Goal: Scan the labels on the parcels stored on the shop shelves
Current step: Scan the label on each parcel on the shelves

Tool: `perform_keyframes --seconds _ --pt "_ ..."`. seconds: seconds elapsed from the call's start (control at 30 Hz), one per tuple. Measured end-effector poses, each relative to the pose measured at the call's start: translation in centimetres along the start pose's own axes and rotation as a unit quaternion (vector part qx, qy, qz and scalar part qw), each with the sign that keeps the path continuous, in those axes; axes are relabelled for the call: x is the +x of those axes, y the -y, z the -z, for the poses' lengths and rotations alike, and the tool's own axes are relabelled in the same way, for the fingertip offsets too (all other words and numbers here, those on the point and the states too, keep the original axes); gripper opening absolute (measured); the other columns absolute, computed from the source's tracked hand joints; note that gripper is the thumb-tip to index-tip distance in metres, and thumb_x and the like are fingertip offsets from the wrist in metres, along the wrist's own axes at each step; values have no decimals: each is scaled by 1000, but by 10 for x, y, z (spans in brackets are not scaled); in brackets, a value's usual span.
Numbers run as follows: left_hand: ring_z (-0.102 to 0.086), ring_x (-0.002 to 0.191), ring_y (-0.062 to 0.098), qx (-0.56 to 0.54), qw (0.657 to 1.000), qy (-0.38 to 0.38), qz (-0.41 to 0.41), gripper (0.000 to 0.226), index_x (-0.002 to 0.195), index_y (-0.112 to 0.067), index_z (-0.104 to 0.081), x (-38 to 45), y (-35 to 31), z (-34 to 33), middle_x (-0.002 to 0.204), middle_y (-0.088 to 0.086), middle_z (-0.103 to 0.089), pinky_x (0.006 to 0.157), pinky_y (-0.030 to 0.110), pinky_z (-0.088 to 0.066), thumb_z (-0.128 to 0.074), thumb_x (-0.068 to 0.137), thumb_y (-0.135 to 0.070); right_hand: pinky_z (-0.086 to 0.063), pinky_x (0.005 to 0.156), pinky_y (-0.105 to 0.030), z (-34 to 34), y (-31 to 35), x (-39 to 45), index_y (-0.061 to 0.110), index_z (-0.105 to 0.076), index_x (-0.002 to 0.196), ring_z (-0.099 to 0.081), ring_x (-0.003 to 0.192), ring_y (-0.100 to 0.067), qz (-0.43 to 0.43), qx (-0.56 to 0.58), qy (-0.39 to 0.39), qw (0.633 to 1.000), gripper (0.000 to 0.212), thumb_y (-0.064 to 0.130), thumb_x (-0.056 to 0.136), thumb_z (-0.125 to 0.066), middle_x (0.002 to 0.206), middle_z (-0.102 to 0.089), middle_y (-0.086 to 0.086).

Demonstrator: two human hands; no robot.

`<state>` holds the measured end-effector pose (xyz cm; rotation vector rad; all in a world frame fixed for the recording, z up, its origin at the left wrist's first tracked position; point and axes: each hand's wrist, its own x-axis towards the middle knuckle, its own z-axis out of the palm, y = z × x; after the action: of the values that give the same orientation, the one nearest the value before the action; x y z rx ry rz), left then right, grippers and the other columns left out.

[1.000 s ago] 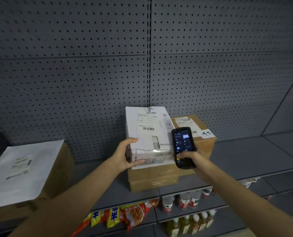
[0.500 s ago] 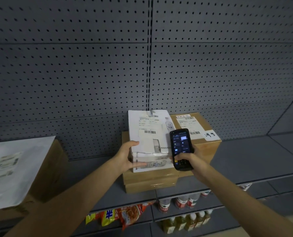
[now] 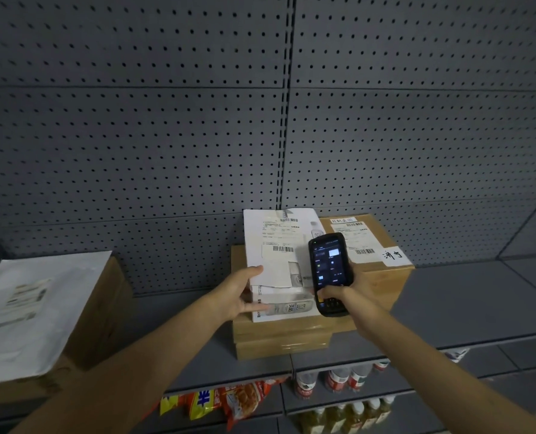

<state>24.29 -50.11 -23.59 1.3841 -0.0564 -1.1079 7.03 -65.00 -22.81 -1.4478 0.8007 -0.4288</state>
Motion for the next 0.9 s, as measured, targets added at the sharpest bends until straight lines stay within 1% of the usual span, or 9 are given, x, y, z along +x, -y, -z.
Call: perform_keyframes --seconds 0.1,0.2,0.37,0.43,0.5,0.6,0.73,0.83,0.9 --pt "-55 112 35 19 1000 -15 3 31 122 -10 -55 -8 -4 7 118 13 -55 83 52 -55 -59 94 -23 -48 69 -30 -14 8 -6 21 -43 125 -61 94 -17 19 19 18 999 79 -2 59 -79 107 -64 1" --pt "-47 120 35 41 998 -50 -8 19 110 -12 -55 -19 -6 20 127 16 -45 86 46 -55 -60 93 -19 -49 71 -30 -33 15 -12 18 -45 123 -62 95 -19 36 27 40 998 82 5 49 -79 107 -64 -2" --pt "-55 107 28 15 990 -120 -66 25 120 -2 -55 -32 -15 63 121 20 -57 77 35 -55 -54 97 -12 -52 84 -37 -79 22 -20 16 -47 124 -63 101 -23 56 28 89 994 83 9 47 -78 111 -65 -5" --pt "-55 106 26 21 985 -146 -88 30 126 0 -54 -40 -21 87 116 17 -59 82 36 -53 -52 98 -11 -52 82 -35 -104 25 -22 17 -47 123 -63 100 -22 63 30 116 991 78 4 53 -80 111 -66 -4" --pt "-56 105 25 34 979 -164 -116 31 128 1 -54 -49 -25 115 113 15 -60 80 34 -54 -51 98 -10 -54 82 -36 -133 27 -23 14 -48 123 -65 101 -25 60 37 139 988 77 0 55 -81 111 -68 -8" --pt "-55 98 20 52 966 -202 -153 25 121 1 -57 -64 -30 160 106 12 -60 72 29 -54 -50 97 -5 -53 92 -49 -184 29 -27 15 -49 126 -68 103 -32 51 39 178 982 93 11 39 -83 112 -70 -13" --pt "-54 103 22 57 947 -256 -185 18 110 -1 -63 -81 -36 228 111 14 -59 79 32 -52 -50 96 -4 -52 94 -53 -257 24 -29 14 -51 124 -68 100 -35 27 48 208 976 95 12 34 -82 108 -72 -17" --pt "-56 95 19 87 941 -264 -193 21 89 -10 -66 -95 -38 285 109 11 -61 72 25 -52 -47 97 -3 -51 93 -55 -310 18 -36 11 -51 121 -69 98 -39 -12 63 228 972 85 6 42 -81 103 -72 -21" --pt "-56 97 19 112 939 -266 -189 22 88 -12 -67 -103 -42 324 111 11 -61 76 27 -51 -48 96 -4 -53 91 -53 -343 12 -42 10 -53 119 -69 97 -39 -40 72 230 970 72 1 52 -79 101 -73 -22"
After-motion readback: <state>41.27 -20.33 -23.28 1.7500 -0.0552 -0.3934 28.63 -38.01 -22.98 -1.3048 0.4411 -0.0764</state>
